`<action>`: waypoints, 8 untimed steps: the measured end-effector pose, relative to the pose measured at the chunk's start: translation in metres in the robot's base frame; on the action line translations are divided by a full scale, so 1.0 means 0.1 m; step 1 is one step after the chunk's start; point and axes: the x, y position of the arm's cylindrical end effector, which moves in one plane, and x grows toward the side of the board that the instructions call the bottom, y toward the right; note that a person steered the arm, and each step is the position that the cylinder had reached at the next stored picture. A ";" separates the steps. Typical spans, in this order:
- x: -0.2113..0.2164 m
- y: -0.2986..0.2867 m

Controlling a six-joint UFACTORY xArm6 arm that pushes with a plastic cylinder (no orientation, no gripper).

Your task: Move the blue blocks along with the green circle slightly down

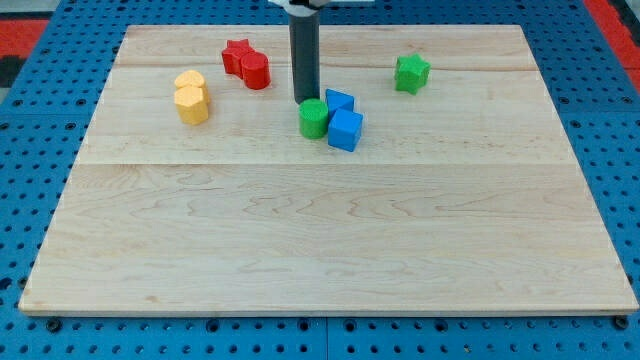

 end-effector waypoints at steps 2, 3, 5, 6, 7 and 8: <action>-0.48 0.19; -0.52 0.52; -0.03 0.50; -0.01 0.59; 0.20 0.40; 0.45 0.27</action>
